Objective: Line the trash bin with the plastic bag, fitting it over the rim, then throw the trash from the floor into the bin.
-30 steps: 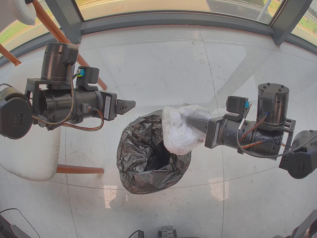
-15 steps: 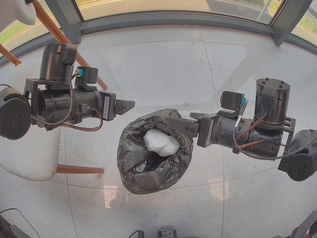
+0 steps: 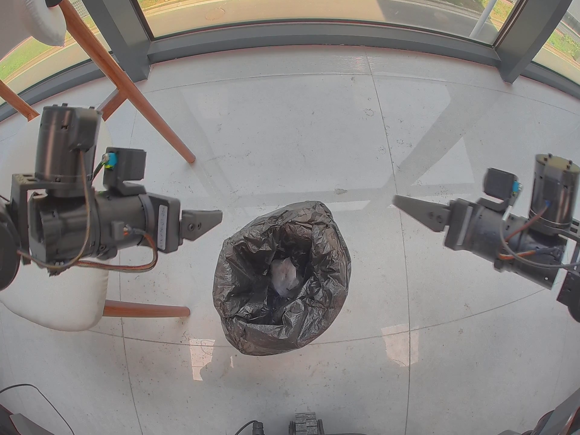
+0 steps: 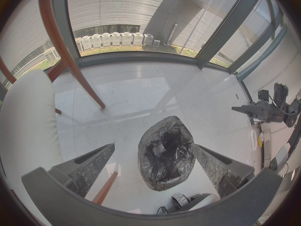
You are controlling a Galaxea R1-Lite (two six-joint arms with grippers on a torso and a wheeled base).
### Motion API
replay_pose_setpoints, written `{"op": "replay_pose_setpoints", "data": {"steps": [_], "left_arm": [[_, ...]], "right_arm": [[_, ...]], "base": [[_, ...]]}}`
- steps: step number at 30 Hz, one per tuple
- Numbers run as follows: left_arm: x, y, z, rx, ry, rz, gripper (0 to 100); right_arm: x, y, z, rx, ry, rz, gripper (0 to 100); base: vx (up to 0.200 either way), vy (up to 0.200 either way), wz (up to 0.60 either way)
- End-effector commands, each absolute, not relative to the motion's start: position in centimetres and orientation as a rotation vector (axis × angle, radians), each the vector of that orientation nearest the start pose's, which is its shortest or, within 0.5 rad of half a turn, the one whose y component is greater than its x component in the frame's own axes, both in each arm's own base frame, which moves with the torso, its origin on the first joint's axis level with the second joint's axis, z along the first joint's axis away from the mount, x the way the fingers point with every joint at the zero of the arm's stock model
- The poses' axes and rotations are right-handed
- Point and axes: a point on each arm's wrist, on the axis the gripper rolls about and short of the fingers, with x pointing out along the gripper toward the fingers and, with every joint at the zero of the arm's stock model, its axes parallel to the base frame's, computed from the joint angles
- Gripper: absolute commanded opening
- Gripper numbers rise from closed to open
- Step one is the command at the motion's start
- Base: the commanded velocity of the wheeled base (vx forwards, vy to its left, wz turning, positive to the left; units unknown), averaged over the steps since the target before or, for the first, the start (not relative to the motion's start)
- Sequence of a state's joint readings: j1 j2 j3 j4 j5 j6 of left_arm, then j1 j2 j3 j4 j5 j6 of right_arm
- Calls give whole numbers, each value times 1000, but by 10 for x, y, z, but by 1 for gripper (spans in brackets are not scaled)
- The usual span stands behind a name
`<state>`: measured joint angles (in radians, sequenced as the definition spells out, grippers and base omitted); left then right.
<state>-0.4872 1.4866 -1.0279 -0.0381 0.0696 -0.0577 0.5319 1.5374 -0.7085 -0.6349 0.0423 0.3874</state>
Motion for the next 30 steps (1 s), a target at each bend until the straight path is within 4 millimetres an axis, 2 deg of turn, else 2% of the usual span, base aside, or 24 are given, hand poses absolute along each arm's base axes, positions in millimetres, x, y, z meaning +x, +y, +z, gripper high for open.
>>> {"op": "replay_pose_setpoints", "data": {"steps": [1,3,6,10,15,21,23,26,30], "left_arm": [[178,-89,243,32,398,-391,100],[166,-77,242,24,382,-362,100],[150,-58,244,4,345,-307,100],[126,-41,242,-18,298,-251,100],[91,-26,230,-28,245,-217,100],[49,-10,199,-133,192,-76,100],[32,-4,181,-153,171,-38,100],[16,2,155,-162,153,3,100],[-3,7,131,-176,105,29,100]], "right_arm": [[176,53,199,353,213,292,100],[155,33,189,319,197,213,100],[126,15,181,274,148,144,100],[100,8,173,242,94,98,100],[71,3,162,180,24,60,100],[38,1,136,94,17,38,100],[22,0,122,62,28,8,100],[1,1,103,60,53,-37,100],[-18,3,82,50,34,-48,100]], "base": [[0,0,0],[0,0,0],[0,0,0],[0,0,0],[0,0,0],[0,0,0],[0,0,0],[0,0,0],[0,0,0]]}}
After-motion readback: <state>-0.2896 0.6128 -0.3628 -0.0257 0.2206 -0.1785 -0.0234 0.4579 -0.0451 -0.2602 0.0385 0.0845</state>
